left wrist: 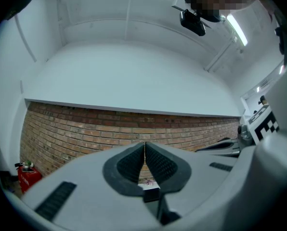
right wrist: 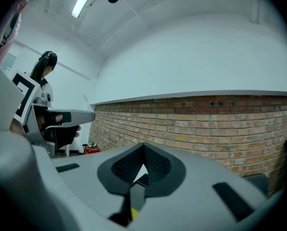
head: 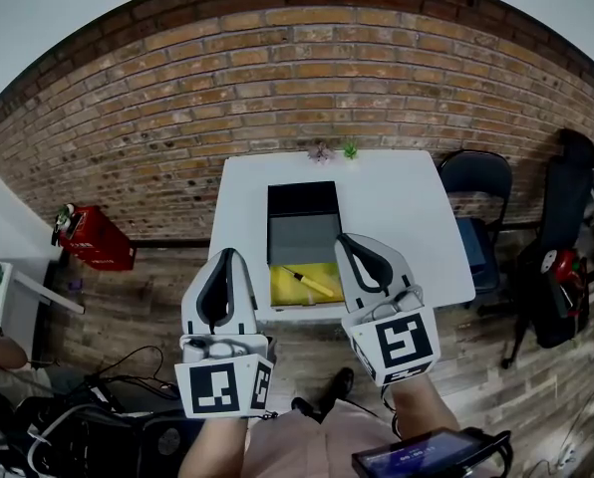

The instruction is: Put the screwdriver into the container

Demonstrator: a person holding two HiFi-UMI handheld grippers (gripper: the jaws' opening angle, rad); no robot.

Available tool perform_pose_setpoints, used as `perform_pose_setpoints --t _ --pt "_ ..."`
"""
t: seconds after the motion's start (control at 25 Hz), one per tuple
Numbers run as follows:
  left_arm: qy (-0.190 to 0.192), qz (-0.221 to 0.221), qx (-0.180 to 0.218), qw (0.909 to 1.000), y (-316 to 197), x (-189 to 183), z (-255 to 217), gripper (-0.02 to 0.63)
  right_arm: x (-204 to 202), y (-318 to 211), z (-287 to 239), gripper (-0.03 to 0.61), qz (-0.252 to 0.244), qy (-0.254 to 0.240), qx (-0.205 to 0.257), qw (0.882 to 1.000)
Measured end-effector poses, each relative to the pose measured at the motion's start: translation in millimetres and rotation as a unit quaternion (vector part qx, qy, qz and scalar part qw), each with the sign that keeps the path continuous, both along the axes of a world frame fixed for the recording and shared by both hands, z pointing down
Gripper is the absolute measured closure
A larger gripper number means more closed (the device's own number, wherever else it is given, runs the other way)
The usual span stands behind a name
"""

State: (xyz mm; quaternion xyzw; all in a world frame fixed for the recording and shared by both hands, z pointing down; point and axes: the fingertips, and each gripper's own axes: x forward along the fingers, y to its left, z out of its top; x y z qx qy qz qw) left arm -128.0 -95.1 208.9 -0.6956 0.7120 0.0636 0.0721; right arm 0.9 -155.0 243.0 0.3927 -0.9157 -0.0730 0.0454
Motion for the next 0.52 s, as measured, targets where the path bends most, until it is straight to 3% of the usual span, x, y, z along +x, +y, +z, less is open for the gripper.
perform_pose_setpoints --t 0.52 --pt "0.0 -0.004 -0.003 1.0 1.9 7.4 4.6 0.6 6.7 0.8 2.0 0.58 -0.004 -0.003 -0.001 1.0"
